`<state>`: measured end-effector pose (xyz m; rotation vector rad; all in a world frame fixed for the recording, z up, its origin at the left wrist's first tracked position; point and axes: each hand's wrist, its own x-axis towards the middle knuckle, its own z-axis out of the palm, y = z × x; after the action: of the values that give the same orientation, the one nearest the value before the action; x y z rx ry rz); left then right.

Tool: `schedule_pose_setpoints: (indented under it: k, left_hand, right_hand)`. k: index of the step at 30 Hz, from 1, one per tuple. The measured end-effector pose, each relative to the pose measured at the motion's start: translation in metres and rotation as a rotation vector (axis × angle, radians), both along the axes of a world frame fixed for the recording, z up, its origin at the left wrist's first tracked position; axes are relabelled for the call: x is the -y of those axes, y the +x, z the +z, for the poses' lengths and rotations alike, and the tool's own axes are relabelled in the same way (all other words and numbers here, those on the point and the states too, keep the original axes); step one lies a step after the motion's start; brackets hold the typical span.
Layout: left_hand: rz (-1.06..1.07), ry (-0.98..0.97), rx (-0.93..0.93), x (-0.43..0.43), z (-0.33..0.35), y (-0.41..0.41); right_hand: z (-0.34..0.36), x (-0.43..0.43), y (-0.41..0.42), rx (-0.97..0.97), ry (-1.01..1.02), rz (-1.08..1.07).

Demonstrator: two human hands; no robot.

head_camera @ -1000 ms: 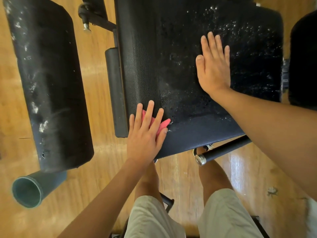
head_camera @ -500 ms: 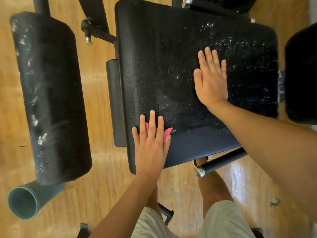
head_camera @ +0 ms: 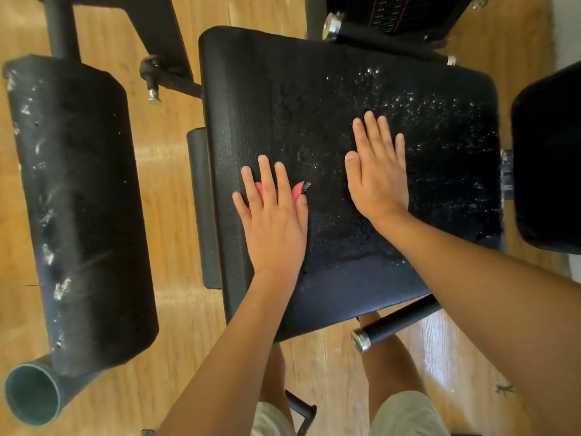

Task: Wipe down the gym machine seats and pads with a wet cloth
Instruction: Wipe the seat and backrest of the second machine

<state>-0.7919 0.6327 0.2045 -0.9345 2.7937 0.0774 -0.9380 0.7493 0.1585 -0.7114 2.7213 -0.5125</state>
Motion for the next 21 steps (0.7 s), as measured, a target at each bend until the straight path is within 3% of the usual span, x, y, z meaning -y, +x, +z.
schedule_pose_setpoints:
  k: [21]
  left_hand:
    - [-0.083, -0.065, -0.085, 0.100, -0.011, -0.159]
  right_hand:
    - [-0.007, -0.002, -0.001, -0.026, -0.016, 0.010]
